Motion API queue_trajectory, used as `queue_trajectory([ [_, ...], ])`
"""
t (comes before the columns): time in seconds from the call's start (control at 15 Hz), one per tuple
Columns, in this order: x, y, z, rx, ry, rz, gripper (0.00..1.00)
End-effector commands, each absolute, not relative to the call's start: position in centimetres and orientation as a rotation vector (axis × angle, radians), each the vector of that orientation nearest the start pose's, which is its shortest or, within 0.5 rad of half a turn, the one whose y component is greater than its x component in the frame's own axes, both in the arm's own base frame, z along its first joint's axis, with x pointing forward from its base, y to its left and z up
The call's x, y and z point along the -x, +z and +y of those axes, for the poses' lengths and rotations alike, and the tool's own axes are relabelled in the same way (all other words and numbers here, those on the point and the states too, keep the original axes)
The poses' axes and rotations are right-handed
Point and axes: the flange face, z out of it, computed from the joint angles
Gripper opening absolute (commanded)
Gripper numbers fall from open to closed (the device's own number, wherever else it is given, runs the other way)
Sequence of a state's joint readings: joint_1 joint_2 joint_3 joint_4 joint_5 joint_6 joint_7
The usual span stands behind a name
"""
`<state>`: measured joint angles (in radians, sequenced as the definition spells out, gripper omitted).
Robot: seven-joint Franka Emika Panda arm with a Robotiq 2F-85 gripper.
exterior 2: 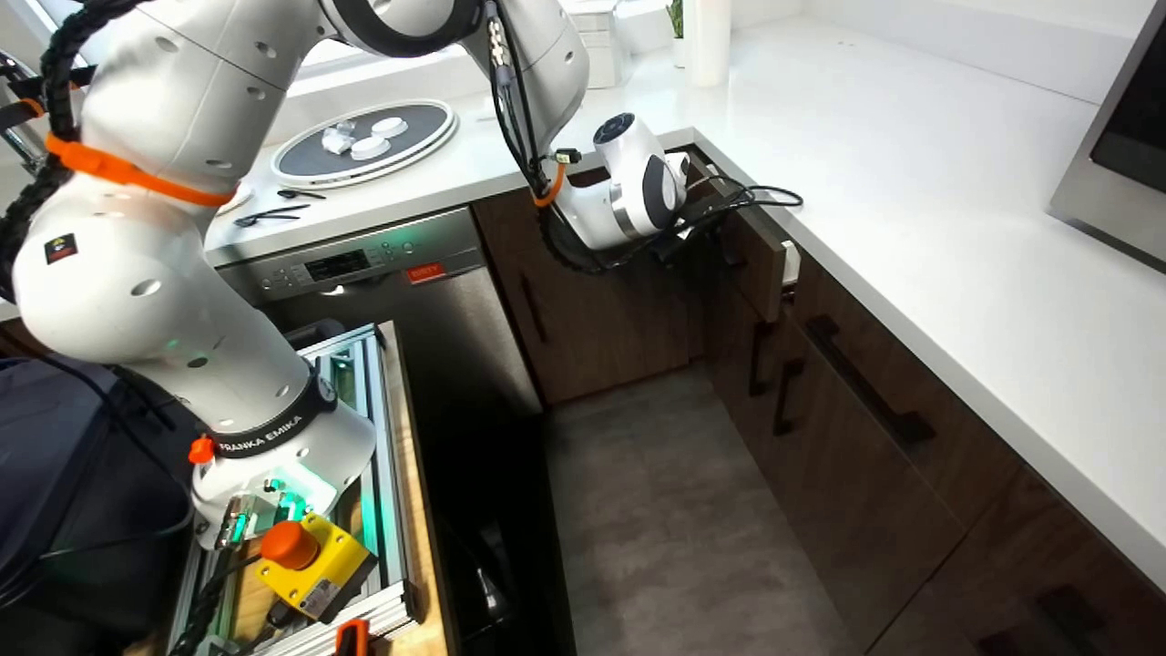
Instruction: Open the drawer
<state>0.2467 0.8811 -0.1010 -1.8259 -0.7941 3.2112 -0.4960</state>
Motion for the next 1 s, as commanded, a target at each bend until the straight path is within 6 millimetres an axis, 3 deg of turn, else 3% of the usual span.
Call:
queue_trajectory([
  [0.0,-59.0,10.7,16.2,2.468,-0.582,-2.298,1.0],
  [0.67,-53.1,12.3,17.3,2.433,-0.472,-2.297,1.0],
  [0.93,-52.2,14.7,17.6,2.467,-0.522,-2.289,1.0],
])
